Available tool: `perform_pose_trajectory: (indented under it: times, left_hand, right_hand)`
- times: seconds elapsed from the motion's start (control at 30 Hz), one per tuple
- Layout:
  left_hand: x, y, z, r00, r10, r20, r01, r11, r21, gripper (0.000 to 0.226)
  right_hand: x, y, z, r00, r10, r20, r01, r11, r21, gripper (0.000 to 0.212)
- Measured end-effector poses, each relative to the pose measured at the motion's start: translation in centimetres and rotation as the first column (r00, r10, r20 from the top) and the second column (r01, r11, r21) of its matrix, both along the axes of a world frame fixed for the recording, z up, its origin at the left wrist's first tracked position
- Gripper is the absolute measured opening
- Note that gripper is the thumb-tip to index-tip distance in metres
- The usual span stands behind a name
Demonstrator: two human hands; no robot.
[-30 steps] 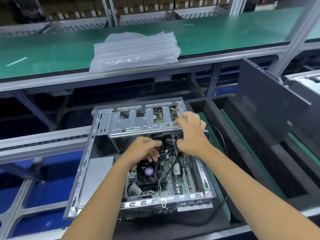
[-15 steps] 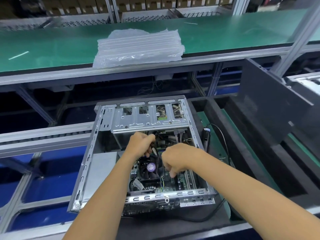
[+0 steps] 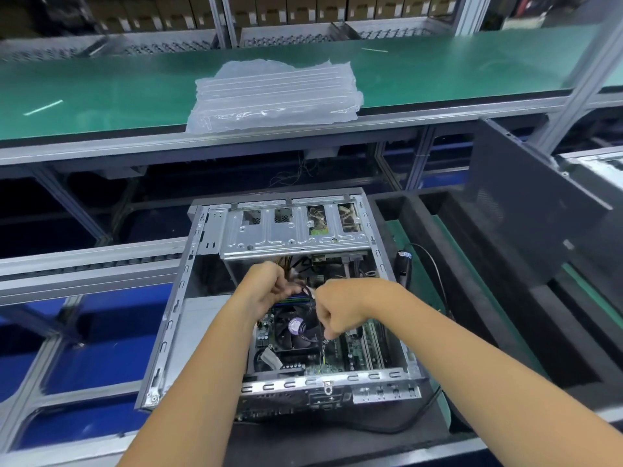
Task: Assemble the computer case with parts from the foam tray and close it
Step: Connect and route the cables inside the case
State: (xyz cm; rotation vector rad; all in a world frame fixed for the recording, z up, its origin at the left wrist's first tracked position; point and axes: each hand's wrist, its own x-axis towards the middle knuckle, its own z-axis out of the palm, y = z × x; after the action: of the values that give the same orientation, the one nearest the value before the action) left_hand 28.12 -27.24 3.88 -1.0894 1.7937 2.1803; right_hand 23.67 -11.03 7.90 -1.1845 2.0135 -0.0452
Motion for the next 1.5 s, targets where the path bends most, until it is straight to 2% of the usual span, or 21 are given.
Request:
perform_pose_trajectory:
  times: [0.13, 0.2, 0.23, 0.27, 0.3, 0.33, 0.4, 0.5, 0.57, 0.67, 0.77, 0.83, 0.93, 1.03, 1.17, 1.23, 1.27, 1.3, 1.37, 1.43, 1.5]
  left_hand:
    - [0.0, -0.4, -0.3, 0.993, -0.118, 0.006, 0.118, 0.99, -0.079, 0.054]
    - [0.0, -0.2, -0.5, 0.981, -0.193, -0.012, 0.182, 0.943, -0.279, 0.047]
    - [0.0, -0.1, -0.5, 0.968, -0.253, -0.005, 0.222, 0.86, -0.459, 0.043]
    - [0.0, 0.0, -0.6, 0.943, -0.331, 0.029, 0.275, 0.727, -0.629, 0.042]
    - [0.0, 0.0, -0.8, 0.908, -0.409, 0.088, 0.34, 0.599, -0.725, 0.042]
    - [0.0, 0.1, -0.9, 0.867, -0.477, 0.141, 0.407, 0.518, -0.752, 0.042]
    - [-0.1, 0.3, -1.4, 0.807, -0.551, 0.214, 0.501, 0.446, -0.741, 0.036]
    - [-0.3, 0.4, -1.9, 0.798, -0.519, 0.307, 0.532, 0.366, -0.763, 0.019]
    - [-0.4, 0.3, -2.1, 0.818, -0.484, 0.311, 0.517, 0.383, -0.765, 0.014]
    - [-0.7, -0.1, -1.9, 0.897, -0.389, 0.21, 0.408, 0.541, -0.735, 0.015]
    - [-0.9, -0.3, -1.4, 0.928, -0.338, 0.158, 0.351, 0.648, -0.675, 0.006]
    - [-0.7, -0.4, -1.2, 0.92, -0.347, 0.181, 0.372, 0.634, -0.678, 0.01]
    - [-0.3, -0.4, -1.0, 0.891, -0.373, 0.258, 0.43, 0.512, -0.744, 0.012]
    - [0.2, -1.0, -0.7, 0.846, -0.448, 0.289, 0.498, 0.47, -0.728, 0.046]
    - [-0.2, -1.3, 0.4, 0.713, -0.664, 0.224, 0.674, 0.564, -0.477, 0.061]
    - [-0.5, -1.0, 0.3, 0.765, -0.61, 0.204, 0.64, 0.686, -0.347, 0.047]
    - [-0.5, -0.8, 0.1, 0.825, -0.537, 0.176, 0.565, 0.771, -0.295, 0.037]
    - [-0.5, -0.7, 0.0, 0.875, -0.455, 0.165, 0.484, 0.824, -0.293, 0.04]
    - [-0.9, -0.7, -0.3, 0.904, -0.385, 0.187, 0.428, 0.818, -0.385, 0.041]
    - [-1.4, -0.9, -0.8, 0.896, -0.38, 0.229, 0.443, 0.794, -0.416, 0.022]
    - [-1.9, -1.1, -1.5, 0.857, -0.397, 0.328, 0.513, 0.713, -0.478, 0.018]
  right_hand:
    - [0.0, 0.3, 0.5, 0.999, -0.018, 0.039, 0.02, 0.999, -0.03, 0.028]
    - [-0.3, 0.7, 1.5, 0.994, -0.099, 0.046, 0.106, 0.98, -0.17, 0.025]
    - [-0.6, 0.9, 2.1, 0.981, -0.184, 0.059, 0.193, 0.943, -0.27, 0.026]
    - [-1.2, 1.2, 2.6, 0.955, -0.282, 0.091, 0.295, 0.878, -0.376, 0.029]
    - [-2.0, 1.5, 2.9, 0.918, -0.378, 0.118, 0.386, 0.785, -0.484, 0.03]
    - [-2.8, 1.6, 3.1, 0.876, -0.467, 0.12, 0.442, 0.679, -0.587, 0.03]
    - [-4.3, 1.7, 2.9, 0.776, -0.627, 0.064, 0.463, 0.498, -0.733, 0.024]
    - [-5.6, 1.0, 1.4, 0.655, -0.756, -0.014, 0.448, 0.403, -0.798, 0.022]
    - [-6.1, 0.8, 0.3, 0.614, -0.789, -0.021, 0.466, 0.385, -0.797, 0.022]
    - [-6.3, 0.5, -0.9, 0.61, -0.785, -0.106, 0.449, 0.453, -0.77, 0.021]
    - [-6.3, 0.3, -1.4, 0.636, -0.75, -0.181, 0.415, 0.529, -0.74, 0.019]
    - [-6.3, 0.3, -1.4, 0.637, -0.746, -0.194, 0.415, 0.545, -0.728, 0.019]
    - [-6.5, 0.3, -1.4, 0.616, -0.773, -0.155, 0.45, 0.506, -0.736, 0.019]
    - [-6.5, 0.4, -1.2, 0.601, -0.791, -0.113, 0.478, 0.469, -0.743, 0.018]
    - [-6.6, 0.5, -1.2, 0.583, -0.811, -0.039, 0.521, 0.41, -0.748, 0.017]
    - [-6.6, 0.5, -1.2, 0.574, -0.819, -0.015, 0.535, 0.388, -0.751, 0.017]
    - [-6.6, 0.5, -1.3, 0.572, -0.82, -0.008, 0.539, 0.383, -0.75, 0.017]
    - [-6.6, 0.4, -1.3, 0.572, -0.821, -0.005, 0.541, 0.381, -0.75, 0.017]
    - [-6.7, 0.4, -1.4, 0.57, -0.822, -0.004, 0.541, 0.379, -0.751, 0.018]
    - [-6.7, 0.4, -1.4, 0.571, -0.821, -0.003, 0.538, 0.377, -0.754, 0.018]
    - [-6.8, 0.4, -1.5, 0.57, -0.821, -0.003, 0.54, 0.378, -0.752, 0.018]
